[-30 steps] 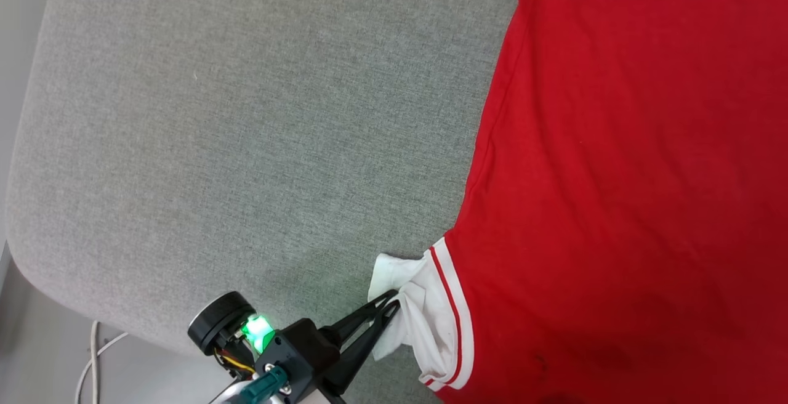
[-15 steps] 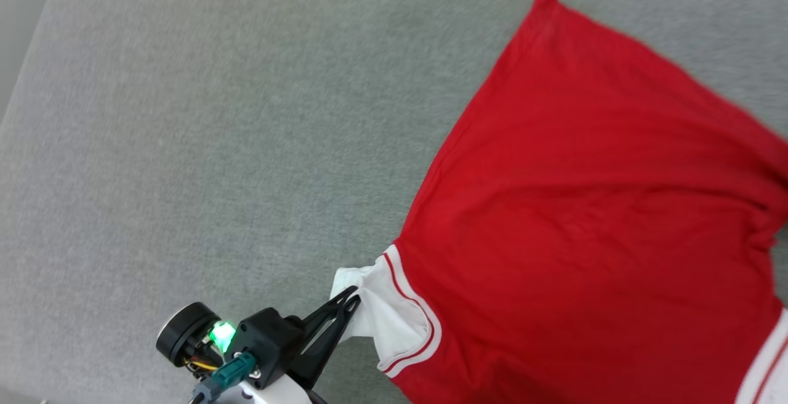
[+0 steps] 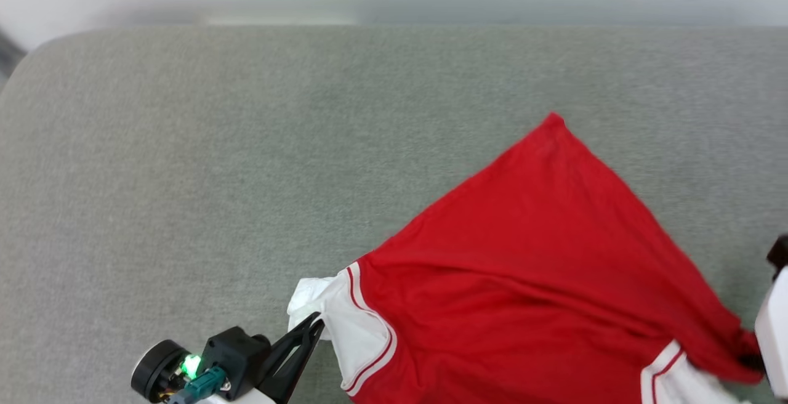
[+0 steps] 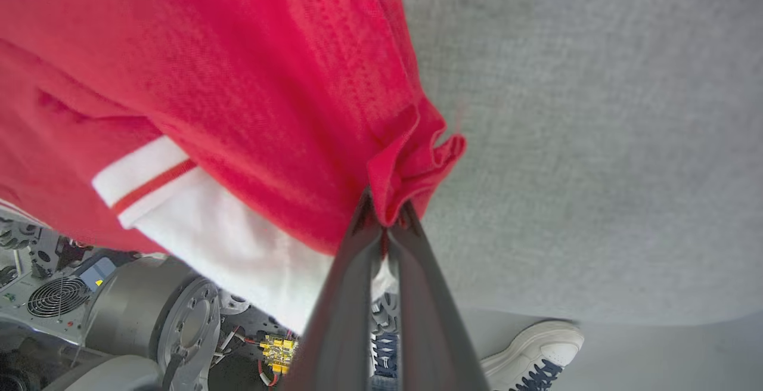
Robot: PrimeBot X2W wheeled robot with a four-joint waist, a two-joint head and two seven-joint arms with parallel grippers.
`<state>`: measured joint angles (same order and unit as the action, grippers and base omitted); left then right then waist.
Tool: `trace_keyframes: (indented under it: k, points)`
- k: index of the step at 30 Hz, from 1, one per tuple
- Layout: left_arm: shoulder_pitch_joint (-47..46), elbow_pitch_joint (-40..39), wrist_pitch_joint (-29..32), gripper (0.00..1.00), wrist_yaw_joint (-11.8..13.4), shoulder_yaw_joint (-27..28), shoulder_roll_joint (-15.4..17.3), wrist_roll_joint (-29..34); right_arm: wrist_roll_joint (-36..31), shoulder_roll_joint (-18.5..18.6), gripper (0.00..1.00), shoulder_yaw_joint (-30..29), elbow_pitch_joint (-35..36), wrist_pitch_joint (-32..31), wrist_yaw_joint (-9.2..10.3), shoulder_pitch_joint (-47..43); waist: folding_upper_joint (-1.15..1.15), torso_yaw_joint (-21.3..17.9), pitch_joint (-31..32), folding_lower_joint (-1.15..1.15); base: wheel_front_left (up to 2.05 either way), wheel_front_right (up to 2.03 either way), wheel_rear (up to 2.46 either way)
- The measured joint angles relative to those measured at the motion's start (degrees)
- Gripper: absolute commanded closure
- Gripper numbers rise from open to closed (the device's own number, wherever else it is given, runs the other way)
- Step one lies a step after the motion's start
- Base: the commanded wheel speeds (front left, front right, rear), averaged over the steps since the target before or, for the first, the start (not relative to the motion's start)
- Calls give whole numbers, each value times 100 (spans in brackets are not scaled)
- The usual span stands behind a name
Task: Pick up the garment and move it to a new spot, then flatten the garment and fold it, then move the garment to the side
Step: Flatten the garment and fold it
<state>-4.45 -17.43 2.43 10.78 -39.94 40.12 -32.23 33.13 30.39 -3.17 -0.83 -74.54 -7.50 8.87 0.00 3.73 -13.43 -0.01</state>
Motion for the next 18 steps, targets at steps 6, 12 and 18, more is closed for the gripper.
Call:
trace_keyframes:
  k: [6,12,18]
  points:
    - [132,97,-158,100,52,31,-44,-91,64,12,100,-105,342,125,0,-980,0,-248,281,0,0,0,0]
    - [156,158,-271,100,86,43,-129,-98,71,-146,100,-240,410,283,0,-1521,0,-314,384,0,0,0,0]
    - [153,170,-287,100,85,12,-143,-89,89,-135,83,-157,428,432,0,-1603,0,-310,418,0,0,0,0]
